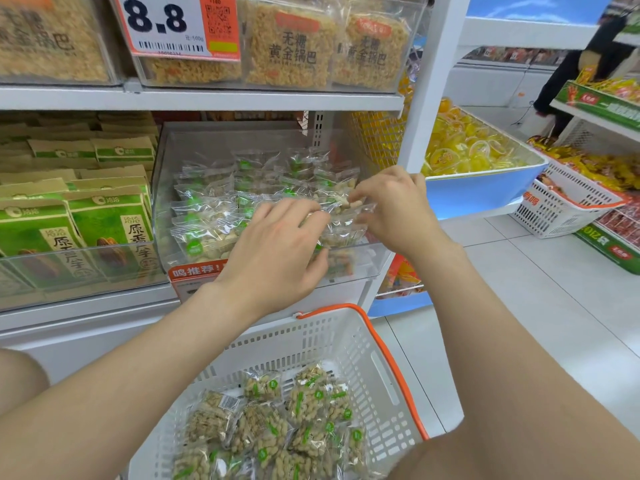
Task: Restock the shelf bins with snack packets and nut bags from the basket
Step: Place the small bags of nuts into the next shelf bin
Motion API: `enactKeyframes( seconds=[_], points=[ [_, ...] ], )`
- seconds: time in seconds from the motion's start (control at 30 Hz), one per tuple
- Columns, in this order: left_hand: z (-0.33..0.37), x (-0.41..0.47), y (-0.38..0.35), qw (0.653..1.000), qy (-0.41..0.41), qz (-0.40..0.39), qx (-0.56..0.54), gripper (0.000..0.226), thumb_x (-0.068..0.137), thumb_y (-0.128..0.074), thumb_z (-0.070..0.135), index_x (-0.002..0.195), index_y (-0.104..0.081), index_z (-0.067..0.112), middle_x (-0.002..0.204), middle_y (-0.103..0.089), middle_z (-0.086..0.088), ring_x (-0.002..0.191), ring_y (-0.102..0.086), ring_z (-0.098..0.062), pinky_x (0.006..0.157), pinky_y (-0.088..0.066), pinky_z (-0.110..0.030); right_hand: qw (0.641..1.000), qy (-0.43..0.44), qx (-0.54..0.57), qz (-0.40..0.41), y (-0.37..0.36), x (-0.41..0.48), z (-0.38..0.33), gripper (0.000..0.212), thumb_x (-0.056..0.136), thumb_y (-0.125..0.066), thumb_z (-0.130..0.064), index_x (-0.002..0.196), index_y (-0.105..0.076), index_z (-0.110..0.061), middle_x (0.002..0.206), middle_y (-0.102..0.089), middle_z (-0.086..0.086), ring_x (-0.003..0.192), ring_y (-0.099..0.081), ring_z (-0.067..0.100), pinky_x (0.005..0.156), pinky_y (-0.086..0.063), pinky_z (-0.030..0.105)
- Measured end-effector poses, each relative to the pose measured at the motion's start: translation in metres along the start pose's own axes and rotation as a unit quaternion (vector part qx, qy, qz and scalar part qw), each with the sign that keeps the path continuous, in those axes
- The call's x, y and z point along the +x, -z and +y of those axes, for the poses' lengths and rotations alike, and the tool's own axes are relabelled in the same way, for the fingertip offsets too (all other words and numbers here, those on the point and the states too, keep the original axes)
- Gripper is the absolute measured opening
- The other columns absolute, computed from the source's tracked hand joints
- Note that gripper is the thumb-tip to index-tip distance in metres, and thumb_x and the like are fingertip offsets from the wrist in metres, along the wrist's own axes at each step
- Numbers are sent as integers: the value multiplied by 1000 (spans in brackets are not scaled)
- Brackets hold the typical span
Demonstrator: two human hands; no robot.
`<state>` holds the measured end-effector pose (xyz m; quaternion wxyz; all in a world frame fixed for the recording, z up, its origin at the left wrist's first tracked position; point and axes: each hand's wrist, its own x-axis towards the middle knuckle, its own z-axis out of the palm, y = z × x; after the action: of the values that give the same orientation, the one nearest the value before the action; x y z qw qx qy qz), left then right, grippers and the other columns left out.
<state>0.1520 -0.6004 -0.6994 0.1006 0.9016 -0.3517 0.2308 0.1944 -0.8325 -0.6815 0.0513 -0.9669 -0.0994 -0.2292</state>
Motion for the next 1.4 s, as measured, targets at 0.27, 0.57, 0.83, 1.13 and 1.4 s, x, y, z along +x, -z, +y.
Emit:
enactKeyframes(
  seconds=[0.27,0.57,0.83,1.13,1.4],
  points=[
    [15,-43,-15,978,-195,54,-43,21,93,-58,19,73,-62,12,69,-53,-3,68,-47,-27,63,-37,-40,980,-21,190,57,33,-53,-46,32,73,-48,-7,70,-75,-24,62,-66,-14,59,-58,10,68,-54,33],
    [6,-126,-100,878,-106,-467,6,28,98,-42,33,87,-62,17,80,-65,-3,70,-59,-27,73,-55,-41,874,33,60,-481,-26,-100,-101,37,88,-50,-8,116,-74,-8,117,-73,16,106,-65,37,90,-59,50],
    [48,-202,-168,774,-120,-619,-47,43,100,-44,10,141,-53,18,126,-66,-8,100,-65,-27,83,-57,-43,832,91,-5,-548,-48,-98,-134,40,98,-51,-18,136,-63,-18,138,-60,9,119,-64,32,98,-56,48],
    [90,-247,-201,715,-217,-664,-37,109,94,-57,-12,165,4,45,171,27,-6,119,-60,-42,81,-60,-45,847,105,36,-521,-57,-91,-152,42,103,-51,-13,144,-53,-17,137,-56,7,108,-62,29,84,-52,35],
    [102,-232,-217,731,-323,-600,44,71,102,-58,0,160,-25,23,174,6,-6,90,-62,-34,58,-47,-40,844,96,9,-528,-52,-90,-141,45,102,-51,-12,146,-50,-17,137,-56,9,104,-62,29,82,-53,37]
  ],
)
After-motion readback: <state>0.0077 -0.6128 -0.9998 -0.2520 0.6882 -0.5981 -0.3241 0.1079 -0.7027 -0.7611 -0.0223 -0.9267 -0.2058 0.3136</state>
